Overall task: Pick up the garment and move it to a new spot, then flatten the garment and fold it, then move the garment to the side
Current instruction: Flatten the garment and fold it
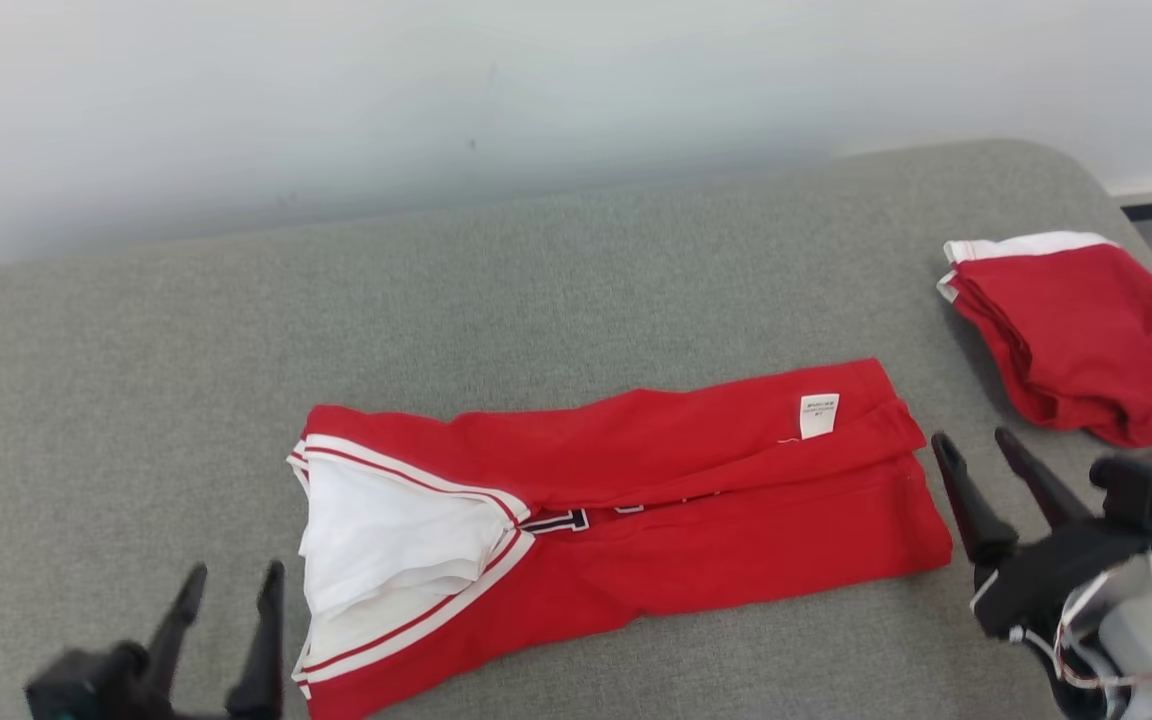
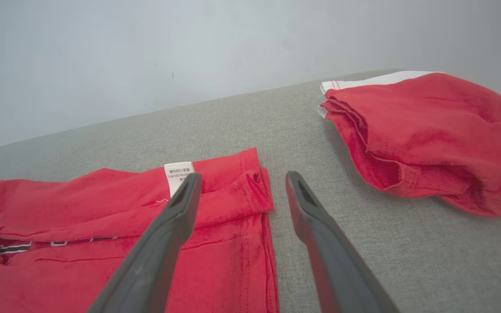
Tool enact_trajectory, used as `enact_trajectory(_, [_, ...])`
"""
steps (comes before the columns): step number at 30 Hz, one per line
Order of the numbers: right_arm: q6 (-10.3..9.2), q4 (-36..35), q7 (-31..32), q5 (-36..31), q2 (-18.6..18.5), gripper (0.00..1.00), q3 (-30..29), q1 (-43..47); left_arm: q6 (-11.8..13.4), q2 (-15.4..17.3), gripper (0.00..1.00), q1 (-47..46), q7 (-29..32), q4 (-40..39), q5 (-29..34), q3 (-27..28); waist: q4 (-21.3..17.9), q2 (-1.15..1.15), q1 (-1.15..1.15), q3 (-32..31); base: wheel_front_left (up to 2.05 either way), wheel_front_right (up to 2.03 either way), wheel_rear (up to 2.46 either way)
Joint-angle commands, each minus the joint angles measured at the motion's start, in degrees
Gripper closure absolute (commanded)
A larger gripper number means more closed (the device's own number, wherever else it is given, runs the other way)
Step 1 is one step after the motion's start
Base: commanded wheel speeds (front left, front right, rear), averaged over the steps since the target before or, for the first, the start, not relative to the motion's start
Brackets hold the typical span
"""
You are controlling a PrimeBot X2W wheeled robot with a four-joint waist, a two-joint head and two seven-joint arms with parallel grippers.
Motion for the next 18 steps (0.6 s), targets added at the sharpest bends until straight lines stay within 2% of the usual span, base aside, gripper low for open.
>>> enact_trajectory(1, [-0.06,-0.5,-0.3,-1.1,0.6,0.00,-1.0,1.5,0.2,-1.2,0.00,2.3,-0.2,-0.2,1.6,1.0,0.1,0.00,0.00,-1.4,0.00,0.00,0.00])
enact_trajectory(5, [-0.06,-1.9,-0.3,-4.6,2.9,0.00,-5.3,6.2,-0.3,-5.8,0.00,7.5,-0.3,-0.8,8.6,4.7,0.5,0.00,0.00,-2.9,0.00,0.00,0.00])
enact_trajectory(10, [-0.06,-1.6,-0.3,-6.9,4.9,0.00,-9.8,10.3,-3.0,-10.8,0.00,12.8,-0.3,-0.2,14.5,6.6,2.4,0.00,0.00,-4.1,0.00,0.00,0.00])
enact_trajectory(18, [-0.06,5.1,-0.3,-5.5,8.2,0.00,-15.8,8.9,-7.4,-14.4,0.00,14.3,-0.3,1.6,19.8,5.7,7.0,0.00,0.00,-3.9,0.00,0.00,0.00])
